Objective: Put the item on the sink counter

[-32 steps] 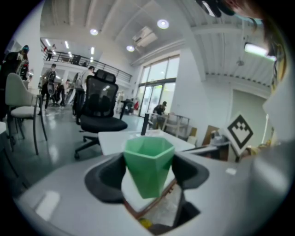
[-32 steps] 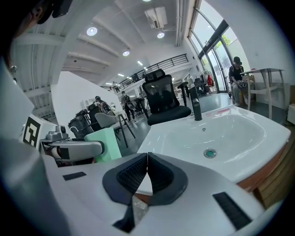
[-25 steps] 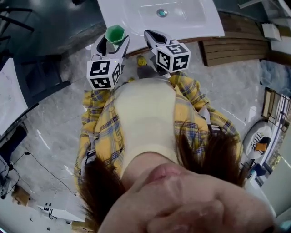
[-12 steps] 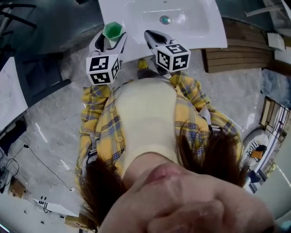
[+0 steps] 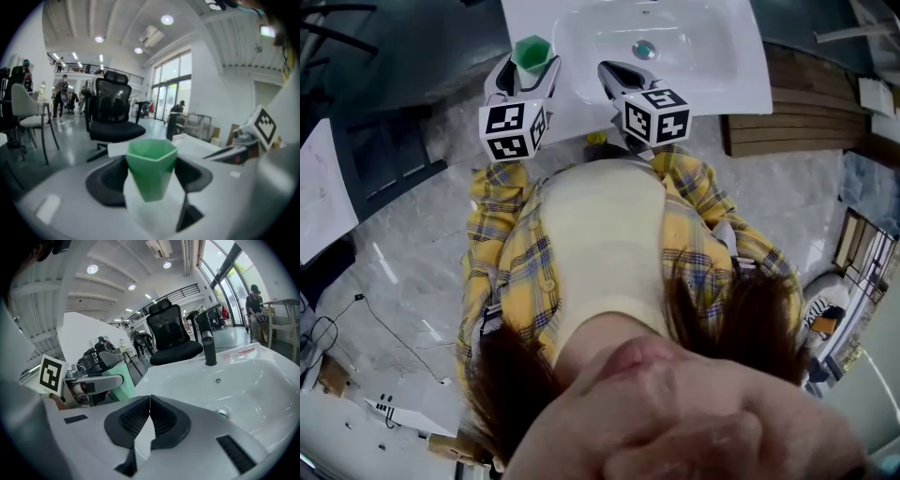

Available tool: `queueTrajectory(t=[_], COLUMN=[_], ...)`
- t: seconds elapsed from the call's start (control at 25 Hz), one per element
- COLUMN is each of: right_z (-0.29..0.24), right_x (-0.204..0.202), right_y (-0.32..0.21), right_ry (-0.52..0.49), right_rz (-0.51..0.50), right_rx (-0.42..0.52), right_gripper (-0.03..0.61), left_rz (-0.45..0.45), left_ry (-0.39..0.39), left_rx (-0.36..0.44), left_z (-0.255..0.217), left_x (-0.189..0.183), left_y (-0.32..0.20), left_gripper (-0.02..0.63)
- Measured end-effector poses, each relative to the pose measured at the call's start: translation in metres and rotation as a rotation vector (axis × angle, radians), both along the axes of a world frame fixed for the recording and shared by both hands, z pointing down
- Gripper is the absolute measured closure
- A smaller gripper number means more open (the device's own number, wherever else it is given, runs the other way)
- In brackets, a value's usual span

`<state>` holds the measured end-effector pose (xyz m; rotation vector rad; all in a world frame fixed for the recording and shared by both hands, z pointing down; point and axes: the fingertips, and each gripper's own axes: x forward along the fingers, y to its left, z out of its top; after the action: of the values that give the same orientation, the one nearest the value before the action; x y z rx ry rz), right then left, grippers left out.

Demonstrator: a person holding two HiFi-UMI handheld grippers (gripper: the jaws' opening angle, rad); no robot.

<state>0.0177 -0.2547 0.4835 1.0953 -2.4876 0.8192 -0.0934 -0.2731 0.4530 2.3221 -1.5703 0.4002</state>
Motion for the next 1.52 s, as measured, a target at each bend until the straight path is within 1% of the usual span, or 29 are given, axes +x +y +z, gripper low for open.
queueTrajectory(t=[0.32, 0.56, 0.8, 1.08, 1.28, 1.52], right_z=[0.009, 0.013, 0.017, 0.019, 0.019, 0.018], right_x=[0.0, 0.003, 0.007, 0.011, 0.009, 0.005], right_y=[-0.017, -0.025, -0.029, -0.031, -0.03, -0.03], right_ry=[0.003, 0.009, 0.011, 0.015, 0.017, 0.017], right_rz=[-0.025, -0.024, -0.017, -0.012, -0.015, -0.018], right_rx=[-0.022, -0.034, -0.043, -0.05, -0.054, -0.052], right_gripper=[0.565, 0.563, 0.565, 0.563, 0.563, 0.563], left_rz=[-0.033, -0.038, -0.046, -0.057, -0.03, -0.034], left_ry=[-0.001, -0.037, -0.047, -0.059, -0.084, -0.086], left_rx=[0.026, 0.068, 0.101, 0.113, 0.137, 0.138], left_z=[0.012, 0.018, 0.021, 0.028, 0.027, 0.027], left_x=[-0.004, -0.006, -0.008, -0.012, -0.009, -0.011], left_y=[-0.03, -0.049, -0.066, -0.074, -0.073, -0.074], left_gripper=[0.301, 0.301, 0.301, 0.301, 0.299, 0.299])
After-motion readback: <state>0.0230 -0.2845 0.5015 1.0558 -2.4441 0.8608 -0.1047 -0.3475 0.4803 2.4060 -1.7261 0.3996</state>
